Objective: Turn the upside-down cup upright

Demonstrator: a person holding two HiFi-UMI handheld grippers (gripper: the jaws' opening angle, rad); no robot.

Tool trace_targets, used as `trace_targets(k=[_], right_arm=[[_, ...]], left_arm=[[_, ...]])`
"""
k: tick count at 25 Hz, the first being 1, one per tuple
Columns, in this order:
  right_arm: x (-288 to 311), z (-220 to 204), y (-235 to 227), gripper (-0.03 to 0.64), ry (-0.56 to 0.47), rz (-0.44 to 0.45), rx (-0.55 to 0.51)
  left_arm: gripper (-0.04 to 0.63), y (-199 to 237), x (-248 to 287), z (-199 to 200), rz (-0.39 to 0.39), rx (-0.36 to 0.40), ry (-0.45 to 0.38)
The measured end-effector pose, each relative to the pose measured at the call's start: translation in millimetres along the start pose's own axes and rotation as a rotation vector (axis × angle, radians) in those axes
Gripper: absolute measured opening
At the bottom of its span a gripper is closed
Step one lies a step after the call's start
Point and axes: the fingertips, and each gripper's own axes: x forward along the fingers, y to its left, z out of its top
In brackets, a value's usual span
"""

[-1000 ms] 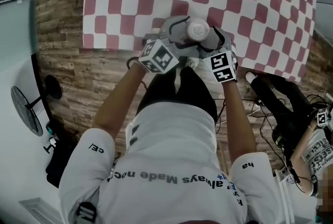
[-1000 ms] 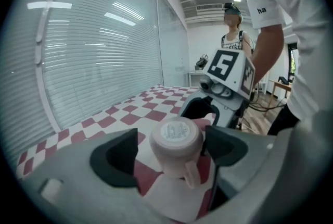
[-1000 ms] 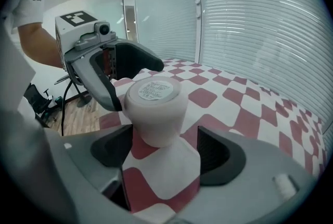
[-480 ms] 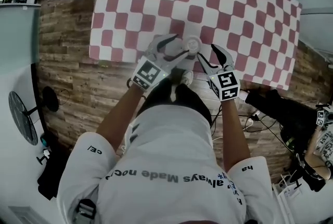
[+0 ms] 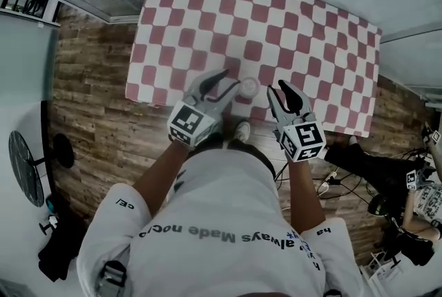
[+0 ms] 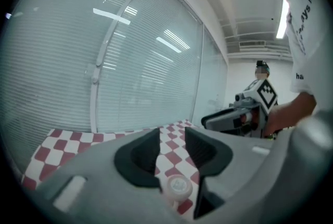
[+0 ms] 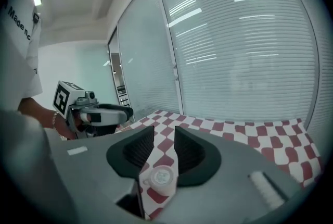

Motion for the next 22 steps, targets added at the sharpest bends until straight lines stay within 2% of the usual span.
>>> trace_targets(k=[8, 12, 16, 22], right_arm=[[-29.7, 63.4, 15.0, 0.1, -0.097, -0.029, -0.032], [-44.0, 88.8, 21.0, 0.092, -0.146, -0.042, -0.056], [-57.7, 110.2, 26.2, 0.089, -0.193, -0.055, -0.078], [-71.1, 130.8, 38.3, 0.089, -0.229, -0.061, -0.097]], left_arm=[[0.124, -7.9, -14.1, 55.1, 0.037, -0.002, -0.077], [0.124, -14.2, -23.0, 78.6, 0.056, 0.033, -0.096], [0.124, -15.5, -34.3, 96.7, 0.103, 0.048, -0.12], [0.124, -19.2, -45.6, 120.5, 0.117, 0.053, -0.16]])
